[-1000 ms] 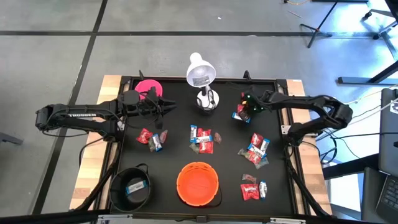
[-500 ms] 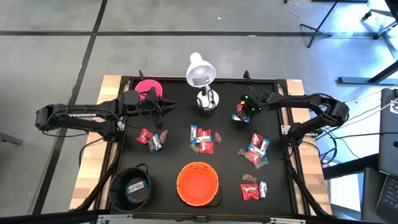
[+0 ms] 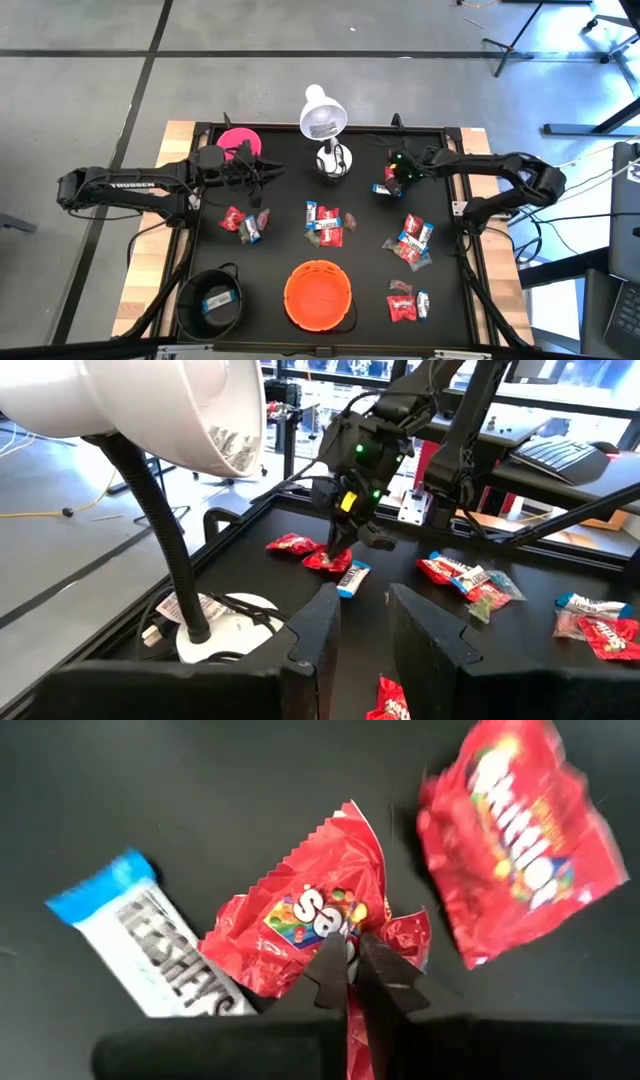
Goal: Sort candy
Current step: Put the red candy into the orange bucket
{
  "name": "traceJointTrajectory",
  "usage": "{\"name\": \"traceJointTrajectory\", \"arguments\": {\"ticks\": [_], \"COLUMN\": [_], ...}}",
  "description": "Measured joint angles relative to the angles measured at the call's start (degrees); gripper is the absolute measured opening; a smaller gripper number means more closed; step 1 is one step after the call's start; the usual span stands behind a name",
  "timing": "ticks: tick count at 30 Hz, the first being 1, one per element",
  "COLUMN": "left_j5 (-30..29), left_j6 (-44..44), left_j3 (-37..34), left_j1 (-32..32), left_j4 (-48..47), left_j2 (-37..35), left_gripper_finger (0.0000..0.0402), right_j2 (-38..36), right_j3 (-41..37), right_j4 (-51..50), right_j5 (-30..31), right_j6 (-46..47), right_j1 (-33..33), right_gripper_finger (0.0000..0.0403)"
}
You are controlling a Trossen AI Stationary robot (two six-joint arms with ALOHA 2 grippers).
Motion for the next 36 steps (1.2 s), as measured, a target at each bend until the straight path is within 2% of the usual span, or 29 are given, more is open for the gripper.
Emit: {"name": "traceJointTrajectory", "arguments": {"ticks": [6,16,19,22,31,36], "left_j5": [0.0,0.0,0.0,0.0,-0.8,-6.0], "left_j6": [-0.1,1.0,3.2,3.7,6.9,6.3], "left_j3": [0.0,0.0,0.0,0.0,0.0,0.0], "left_j1": [-1.2,-4.8,-6.9,-9.2,-14.4,-16.2], "left_j4": [0.0,2.1,3.0,5.9,14.1,14.3], "left_j2": [0.0,0.1,0.2,1.1,5.5,5.8], "left_gripper_finger": [0.008,0.008,0.008,0.008,0.0081,0.0112], "right_j2": [-7.7,-22.2,-24.7,-25.1,-25.0,-23.5], "right_j3": [0.0,0.1,0.2,0.2,0.2,0.3], "right_j4": [-1.4,3.7,8.7,14.0,29.4,37.8], "right_j5": [-1.3,-17.6,-22.2,-24.3,-23.8,-21.0], "right_j6": [0.0,1.5,2.7,4.6,6.6,6.3], "right_j1": [0.0,1.6,5.5,10.5,27.6,36.6], "right_gripper_finger": [0.0004,0.0002,0.0001,0.0001,0.0001,0.0001]}}
